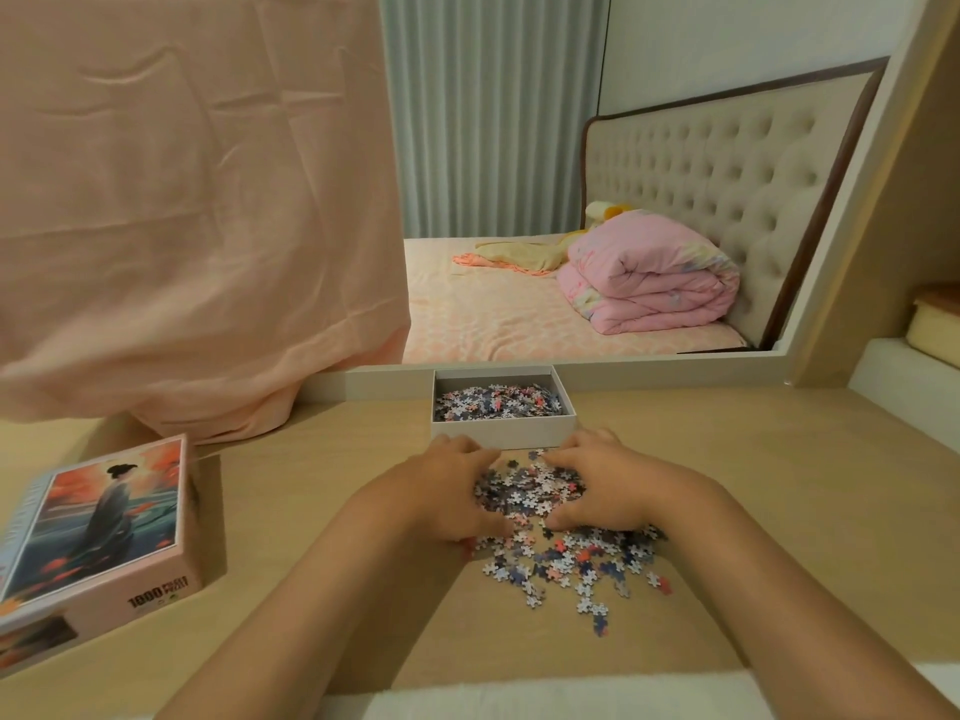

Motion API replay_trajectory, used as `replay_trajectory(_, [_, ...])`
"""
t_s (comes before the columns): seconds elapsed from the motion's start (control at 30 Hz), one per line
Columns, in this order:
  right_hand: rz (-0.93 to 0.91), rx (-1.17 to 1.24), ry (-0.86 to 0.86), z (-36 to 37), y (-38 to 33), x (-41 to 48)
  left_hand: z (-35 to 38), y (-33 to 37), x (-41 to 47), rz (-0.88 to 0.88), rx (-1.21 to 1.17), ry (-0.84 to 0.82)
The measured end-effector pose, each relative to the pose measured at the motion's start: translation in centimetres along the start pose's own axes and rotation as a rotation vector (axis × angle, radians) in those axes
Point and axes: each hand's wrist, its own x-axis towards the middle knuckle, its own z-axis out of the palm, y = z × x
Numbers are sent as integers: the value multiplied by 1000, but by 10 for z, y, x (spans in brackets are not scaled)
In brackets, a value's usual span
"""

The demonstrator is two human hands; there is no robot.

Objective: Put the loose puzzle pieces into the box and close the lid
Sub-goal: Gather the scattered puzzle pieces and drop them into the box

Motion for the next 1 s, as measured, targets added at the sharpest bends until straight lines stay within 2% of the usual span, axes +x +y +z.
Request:
replay_trajectory(0.1, [13, 5, -2, 4, -2, 2, 5, 3, 1, 20, -32, 53])
replay_trajectory(0.3, [-38, 116, 152, 4, -8, 2, 10, 11, 6, 62, -168, 172])
replay_trajectory(0.5, [-39, 182, 227, 6, -14, 2, 9, 15, 9, 96, -241, 262])
replay_trajectory(0.8, [-22, 449, 376, -18, -13, 20, -28, 1, 35, 108, -448, 281])
replay_trajectory(1.0, [-56, 403, 461, -41, -31, 60, -45, -25, 61, 80, -540, 447])
